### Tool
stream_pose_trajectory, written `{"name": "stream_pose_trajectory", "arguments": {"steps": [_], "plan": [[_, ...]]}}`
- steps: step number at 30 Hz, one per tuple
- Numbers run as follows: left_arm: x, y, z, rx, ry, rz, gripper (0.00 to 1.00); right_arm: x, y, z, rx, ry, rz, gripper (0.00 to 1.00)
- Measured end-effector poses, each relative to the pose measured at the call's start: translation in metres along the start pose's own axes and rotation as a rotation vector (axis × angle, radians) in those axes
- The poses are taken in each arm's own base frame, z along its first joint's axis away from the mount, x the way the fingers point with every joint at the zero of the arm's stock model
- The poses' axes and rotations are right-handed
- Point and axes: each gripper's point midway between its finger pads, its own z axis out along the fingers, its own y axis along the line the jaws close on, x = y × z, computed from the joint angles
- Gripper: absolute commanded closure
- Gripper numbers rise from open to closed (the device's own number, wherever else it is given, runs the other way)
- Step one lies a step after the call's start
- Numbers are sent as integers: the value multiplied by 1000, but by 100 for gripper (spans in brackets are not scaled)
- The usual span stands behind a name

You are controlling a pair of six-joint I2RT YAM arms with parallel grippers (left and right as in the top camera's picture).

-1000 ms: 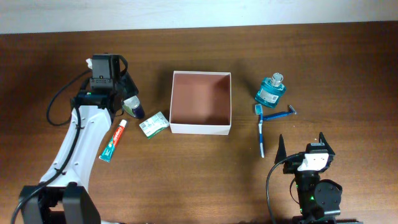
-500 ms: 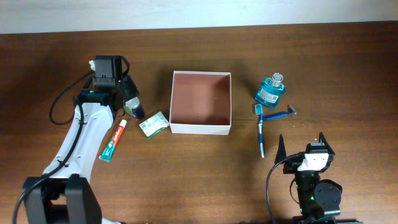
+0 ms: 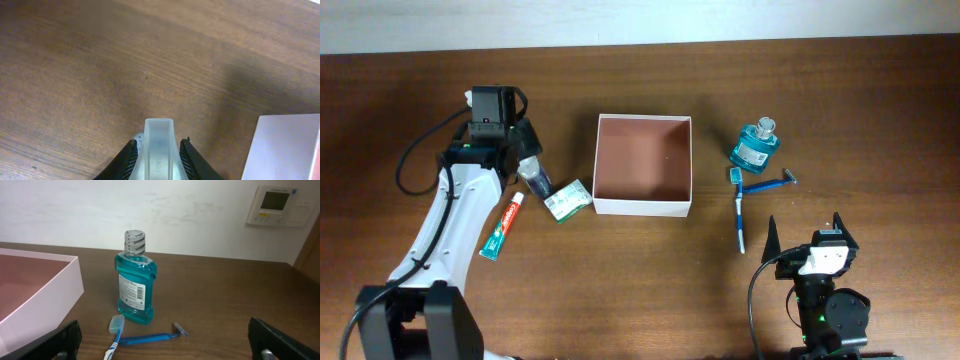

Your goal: Pack container

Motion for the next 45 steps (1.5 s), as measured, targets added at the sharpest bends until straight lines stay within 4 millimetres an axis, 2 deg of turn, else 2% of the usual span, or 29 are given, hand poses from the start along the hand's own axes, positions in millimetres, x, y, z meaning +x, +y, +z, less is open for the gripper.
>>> {"name": "stream_pose_trajectory", "arguments": {"steps": [3, 6, 9, 16, 20, 21, 24, 29, 33, 40, 43, 45], "plan": [[-6, -1, -7, 9, -23, 6, 73, 0, 0, 0, 0, 0, 0, 1], [-16, -2, -20, 23, -65, 3, 78, 0, 0, 0, 0, 0, 1, 1], [-32, -4, -40, 48, -132, -6, 79, 0, 0, 0, 0, 0, 0, 1], [-74, -13, -102, 142, -332, -39, 77, 0, 0, 0, 0, 0, 0, 1], [-85, -37, -127, 283, -384, -19, 76, 0, 0, 0, 0, 0, 0, 1], [-84, -50, -132, 350, -385, -3, 70, 0, 0, 0, 0, 0, 0, 1], [-82, -77, -142, 463, -386, 33, 63, 0, 0, 0, 0, 0, 0, 1], [-71, -113, -151, 582, -370, 88, 63, 0, 0, 0, 0, 0, 0, 1], [-58, -139, -146, 625, -352, 148, 63, 0, 0, 0, 0, 0, 0, 1], [-37, -201, -146, 726, -391, 330, 63, 0, 0, 0, 0, 0, 0, 1], [-28, -212, -140, 720, -394, 388, 64, 0, 0, 0, 0, 0, 0, 1], [-27, -209, -134, 680, -394, 401, 63, 0, 0, 0, 0, 0, 0, 1]]}}
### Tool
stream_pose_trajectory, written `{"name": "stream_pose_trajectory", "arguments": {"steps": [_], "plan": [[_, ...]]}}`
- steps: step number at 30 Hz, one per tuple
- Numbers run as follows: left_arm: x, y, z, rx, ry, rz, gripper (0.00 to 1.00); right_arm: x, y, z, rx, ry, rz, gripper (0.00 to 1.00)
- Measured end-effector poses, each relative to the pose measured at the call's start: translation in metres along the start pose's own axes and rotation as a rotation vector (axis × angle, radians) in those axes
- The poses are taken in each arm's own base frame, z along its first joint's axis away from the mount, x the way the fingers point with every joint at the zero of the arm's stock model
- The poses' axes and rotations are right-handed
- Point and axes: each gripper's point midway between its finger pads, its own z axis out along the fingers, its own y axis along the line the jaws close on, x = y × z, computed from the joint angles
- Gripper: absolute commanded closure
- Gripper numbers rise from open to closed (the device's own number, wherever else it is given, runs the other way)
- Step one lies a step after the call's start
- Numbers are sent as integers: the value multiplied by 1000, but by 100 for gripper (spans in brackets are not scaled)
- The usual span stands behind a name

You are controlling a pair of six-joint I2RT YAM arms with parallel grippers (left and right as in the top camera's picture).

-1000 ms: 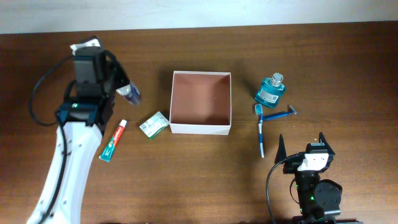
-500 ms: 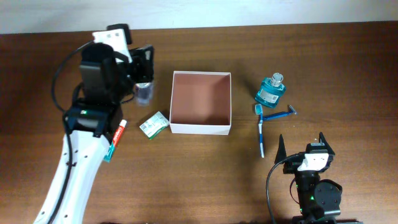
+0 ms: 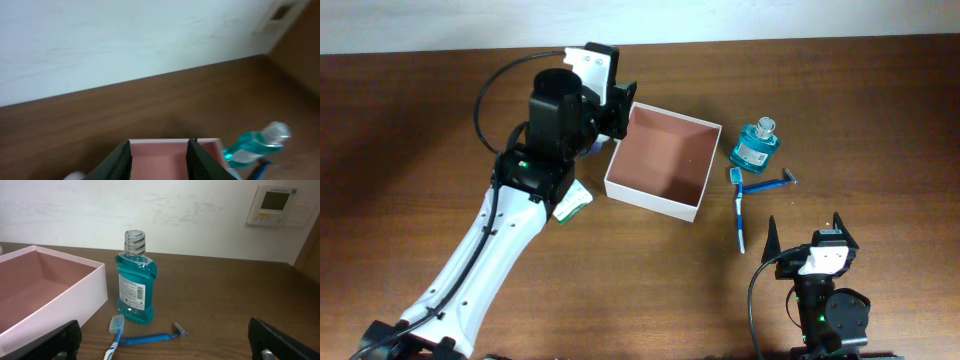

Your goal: Pack container

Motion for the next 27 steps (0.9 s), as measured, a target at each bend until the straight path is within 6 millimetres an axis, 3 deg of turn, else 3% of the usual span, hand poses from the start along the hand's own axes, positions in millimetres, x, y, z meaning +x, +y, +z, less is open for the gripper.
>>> {"name": "stream_pose_trajectory", "arguments": {"steps": [10, 20, 25, 27], "plan": [[13, 70, -15, -408, 59, 95, 63, 0, 0, 0, 0, 0, 0, 1], [12, 116, -31, -567, 57, 43, 64, 0, 0, 0, 0, 0, 0, 2], [6, 120, -29, -518, 12, -52, 74, 0, 0, 0, 0, 0, 0, 1], [-2, 113, -22, -468, -24, -73, 88, 0, 0, 0, 0, 0, 0, 1]]}}
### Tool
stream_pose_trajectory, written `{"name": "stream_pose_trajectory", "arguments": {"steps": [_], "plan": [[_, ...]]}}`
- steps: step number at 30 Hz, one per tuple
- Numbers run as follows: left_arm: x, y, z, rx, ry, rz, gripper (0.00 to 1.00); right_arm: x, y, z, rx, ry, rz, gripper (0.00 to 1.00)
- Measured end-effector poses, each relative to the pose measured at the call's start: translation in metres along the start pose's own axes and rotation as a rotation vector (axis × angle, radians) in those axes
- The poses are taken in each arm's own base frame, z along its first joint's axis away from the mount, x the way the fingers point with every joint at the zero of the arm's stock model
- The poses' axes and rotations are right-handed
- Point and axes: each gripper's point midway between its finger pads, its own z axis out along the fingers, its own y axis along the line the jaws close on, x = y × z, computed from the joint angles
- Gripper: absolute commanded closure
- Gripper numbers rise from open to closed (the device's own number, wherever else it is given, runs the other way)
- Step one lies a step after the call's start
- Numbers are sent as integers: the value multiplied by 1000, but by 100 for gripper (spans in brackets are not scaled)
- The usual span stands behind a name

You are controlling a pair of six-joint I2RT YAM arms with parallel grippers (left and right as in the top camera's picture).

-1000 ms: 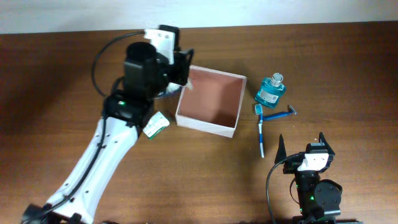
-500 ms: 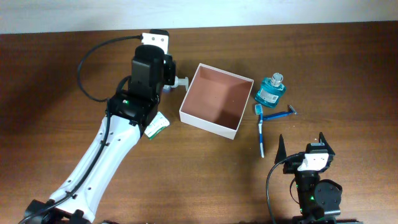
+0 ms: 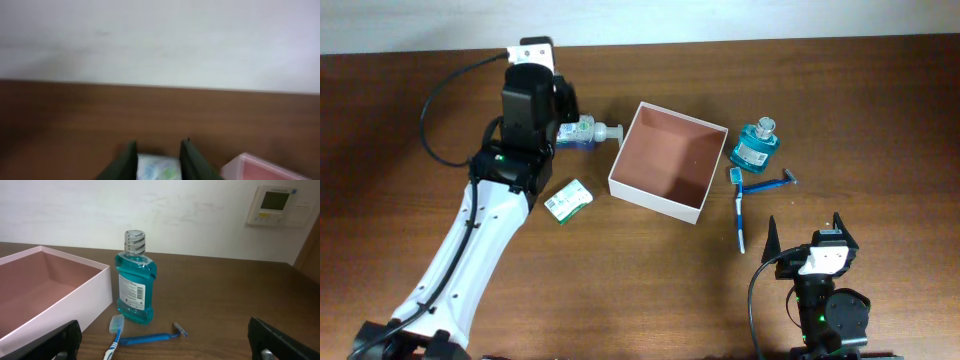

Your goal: Pack container

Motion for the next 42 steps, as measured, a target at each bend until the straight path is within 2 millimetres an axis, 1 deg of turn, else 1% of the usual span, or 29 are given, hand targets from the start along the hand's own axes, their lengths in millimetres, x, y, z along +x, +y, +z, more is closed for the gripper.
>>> {"name": "stream_pose_trajectory", "arguments": {"steps": [1, 2, 3, 6, 8, 10, 11, 13, 17, 20, 24, 28, 31, 36, 42], "plan": [[-1, -4, 2, 22, -7, -9, 95, 0, 0, 0, 0, 0, 0, 1], [-2, -9, 7, 44, -13, -18, 99, 0, 0, 0, 0, 0, 0, 2], [0, -13, 11, 57, -12, -20, 99, 0, 0, 0, 0, 0, 0, 1], [11, -21, 35, 84, -12, 2, 100, 0, 0, 0, 0, 0, 0, 1], [21, -23, 54, 90, -11, 27, 100, 0, 0, 0, 0, 0, 0, 1], [32, -22, 71, 89, -9, 66, 100, 0, 0, 0, 0, 0, 0, 1], [37, -22, 84, 88, -24, 102, 100, 0, 0, 0, 0, 0, 0, 1], [43, -20, 99, 85, -45, 151, 100, 0, 0, 0, 0, -1, 0, 1], [52, -18, 122, 78, -91, 223, 100, 0, 0, 0, 0, -1, 0, 1], [67, -14, 139, 70, -91, 255, 100, 0, 0, 0, 0, -1, 0, 1], [89, -6, 155, 57, -60, 270, 100, 0, 0, 0, 0, -1, 0, 1], [110, 2, 166, 46, -23, 282, 100, 0, 0, 0, 0, -1, 0, 1], [120, 4, 171, 44, -3, 287, 100, 0, 0, 0, 0, -1, 0, 1], [131, 4, 174, 45, 20, 292, 100, 0, 0, 0, 0, -1, 0, 1], [160, 8, 178, 45, 103, 319, 100, 0, 0, 0, 0, -1, -1, 1]]}}
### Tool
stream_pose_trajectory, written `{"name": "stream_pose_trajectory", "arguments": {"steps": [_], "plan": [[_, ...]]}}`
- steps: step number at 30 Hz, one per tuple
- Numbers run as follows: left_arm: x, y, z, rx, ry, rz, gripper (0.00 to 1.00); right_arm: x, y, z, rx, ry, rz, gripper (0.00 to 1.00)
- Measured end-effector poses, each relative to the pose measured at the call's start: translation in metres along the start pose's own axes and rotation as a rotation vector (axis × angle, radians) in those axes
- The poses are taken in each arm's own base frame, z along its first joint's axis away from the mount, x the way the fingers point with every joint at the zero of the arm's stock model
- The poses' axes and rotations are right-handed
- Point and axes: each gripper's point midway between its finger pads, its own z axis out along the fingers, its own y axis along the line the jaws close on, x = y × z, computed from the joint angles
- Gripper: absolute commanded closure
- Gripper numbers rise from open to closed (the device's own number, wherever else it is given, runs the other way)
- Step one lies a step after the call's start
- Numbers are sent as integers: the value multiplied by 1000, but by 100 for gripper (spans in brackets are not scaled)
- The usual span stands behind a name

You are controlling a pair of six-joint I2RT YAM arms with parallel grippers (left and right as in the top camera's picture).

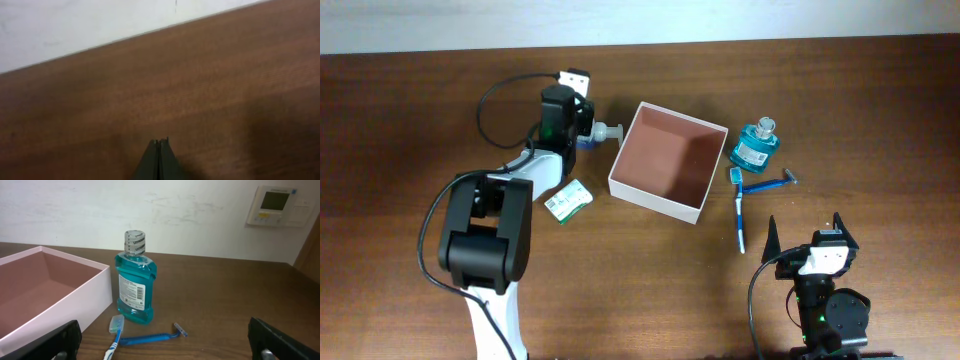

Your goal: Pack container

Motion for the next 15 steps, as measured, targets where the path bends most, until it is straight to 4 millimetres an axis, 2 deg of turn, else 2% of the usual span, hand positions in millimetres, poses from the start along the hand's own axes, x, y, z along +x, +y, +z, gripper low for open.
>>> {"name": "stream_pose_trajectory", "arguments": {"steps": [7, 15], "plan": [[20, 0, 1, 10, 78, 48, 100, 0, 0, 0, 0, 0, 0, 1], [36, 17, -2, 3, 172, 47, 100, 0, 0, 0, 0, 0, 1, 1]]}}
